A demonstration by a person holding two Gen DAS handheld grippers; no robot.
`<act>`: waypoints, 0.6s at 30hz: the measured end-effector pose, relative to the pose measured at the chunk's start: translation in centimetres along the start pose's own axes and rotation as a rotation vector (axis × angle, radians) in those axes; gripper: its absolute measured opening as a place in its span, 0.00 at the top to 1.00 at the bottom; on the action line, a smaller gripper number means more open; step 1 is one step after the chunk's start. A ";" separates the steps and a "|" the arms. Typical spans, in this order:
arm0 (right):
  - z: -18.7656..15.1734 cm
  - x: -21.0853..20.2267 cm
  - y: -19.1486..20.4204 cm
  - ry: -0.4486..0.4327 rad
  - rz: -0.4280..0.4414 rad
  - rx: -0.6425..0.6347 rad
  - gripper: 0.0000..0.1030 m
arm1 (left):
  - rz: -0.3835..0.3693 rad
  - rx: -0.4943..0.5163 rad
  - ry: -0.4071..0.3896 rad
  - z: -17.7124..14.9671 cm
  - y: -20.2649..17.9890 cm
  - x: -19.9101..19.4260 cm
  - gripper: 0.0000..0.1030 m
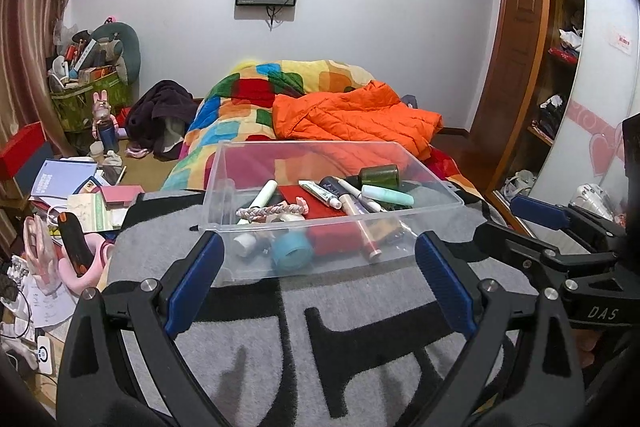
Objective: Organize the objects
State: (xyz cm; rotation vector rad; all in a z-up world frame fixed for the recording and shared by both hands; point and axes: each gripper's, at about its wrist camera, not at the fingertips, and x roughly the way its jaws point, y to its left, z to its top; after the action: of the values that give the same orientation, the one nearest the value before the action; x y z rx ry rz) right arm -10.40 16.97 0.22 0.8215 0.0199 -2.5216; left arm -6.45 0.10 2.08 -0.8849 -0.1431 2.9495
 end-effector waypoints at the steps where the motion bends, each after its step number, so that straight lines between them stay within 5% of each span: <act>1: 0.0 0.0 0.0 0.000 0.002 0.000 0.20 | -0.007 -0.003 0.002 0.0 0.0 0.0 0.05; 18: -0.1 0.0 0.1 0.001 0.005 0.004 0.20 | -0.025 -0.019 0.014 -0.4 0.1 0.1 0.05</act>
State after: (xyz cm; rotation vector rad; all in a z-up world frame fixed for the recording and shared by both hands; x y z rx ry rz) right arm -10.35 16.93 0.16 0.8239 0.0137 -2.5170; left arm -6.32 0.00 1.70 -0.8996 -0.1808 2.9233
